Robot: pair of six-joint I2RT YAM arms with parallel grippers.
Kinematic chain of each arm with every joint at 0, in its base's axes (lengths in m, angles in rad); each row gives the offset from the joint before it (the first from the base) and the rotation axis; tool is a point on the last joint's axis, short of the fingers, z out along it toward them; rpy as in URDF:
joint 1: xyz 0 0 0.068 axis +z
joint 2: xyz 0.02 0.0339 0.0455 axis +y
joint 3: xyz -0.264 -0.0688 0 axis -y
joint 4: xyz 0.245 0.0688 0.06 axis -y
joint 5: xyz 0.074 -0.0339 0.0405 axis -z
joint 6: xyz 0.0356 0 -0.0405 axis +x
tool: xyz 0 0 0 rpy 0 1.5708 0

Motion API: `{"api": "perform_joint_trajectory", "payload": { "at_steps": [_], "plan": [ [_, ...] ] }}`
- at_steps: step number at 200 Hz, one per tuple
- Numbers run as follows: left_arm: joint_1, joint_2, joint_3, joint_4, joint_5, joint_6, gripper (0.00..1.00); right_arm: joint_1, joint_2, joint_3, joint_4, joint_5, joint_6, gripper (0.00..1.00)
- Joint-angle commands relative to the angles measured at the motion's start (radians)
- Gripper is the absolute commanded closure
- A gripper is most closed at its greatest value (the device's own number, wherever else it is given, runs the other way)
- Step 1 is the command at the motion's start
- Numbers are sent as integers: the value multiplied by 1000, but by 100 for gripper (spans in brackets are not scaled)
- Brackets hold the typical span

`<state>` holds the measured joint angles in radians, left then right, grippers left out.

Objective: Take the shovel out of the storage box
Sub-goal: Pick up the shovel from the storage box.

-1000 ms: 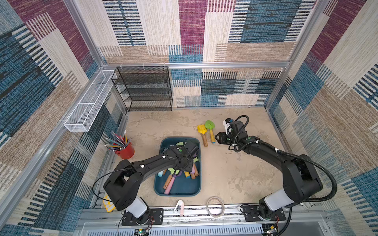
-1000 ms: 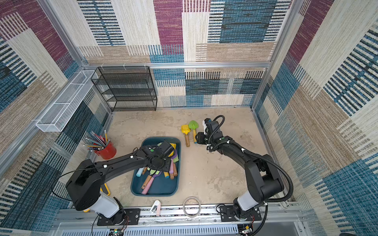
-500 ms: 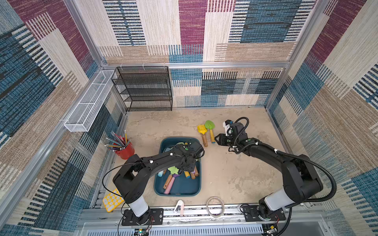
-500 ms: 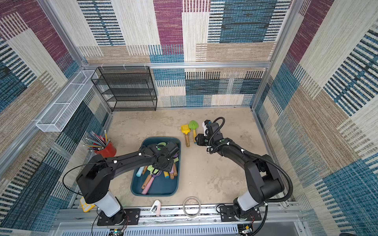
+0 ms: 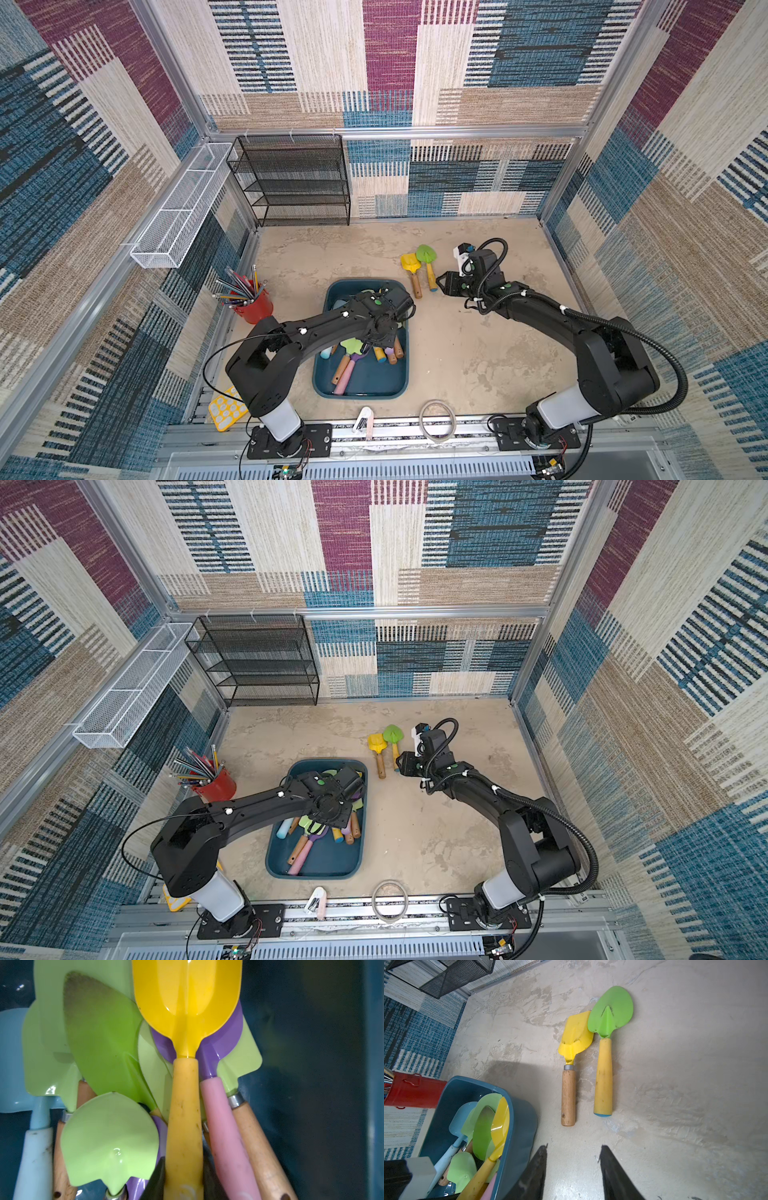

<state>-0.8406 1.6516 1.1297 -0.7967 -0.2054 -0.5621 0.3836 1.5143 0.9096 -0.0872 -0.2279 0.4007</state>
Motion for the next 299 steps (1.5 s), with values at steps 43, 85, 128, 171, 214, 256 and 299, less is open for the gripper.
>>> {"api": "perform_joint_trajectory", "payload": {
  "at_steps": [43,85,128,171,214,256,299],
  "plan": [
    [10,-139,-32,-54,-48,-24,85,63,-41,24,23,-16,25,55],
    [69,-253,-106,-20,1,-42,86,121,-61,16,70,-111,81,53],
    [202,-417,-222,99,175,-69,87,165,-50,-1,186,-290,168,38],
    [331,-560,-316,200,354,-121,89,203,-11,-23,347,-433,279,34],
    [426,-644,-407,332,536,-204,88,238,54,-59,539,-542,398,35],
    [486,-689,-510,534,698,-317,88,273,142,-70,724,-628,510,36],
    [502,-712,-616,763,810,-436,88,285,230,-48,866,-684,606,37]
  ]
}}
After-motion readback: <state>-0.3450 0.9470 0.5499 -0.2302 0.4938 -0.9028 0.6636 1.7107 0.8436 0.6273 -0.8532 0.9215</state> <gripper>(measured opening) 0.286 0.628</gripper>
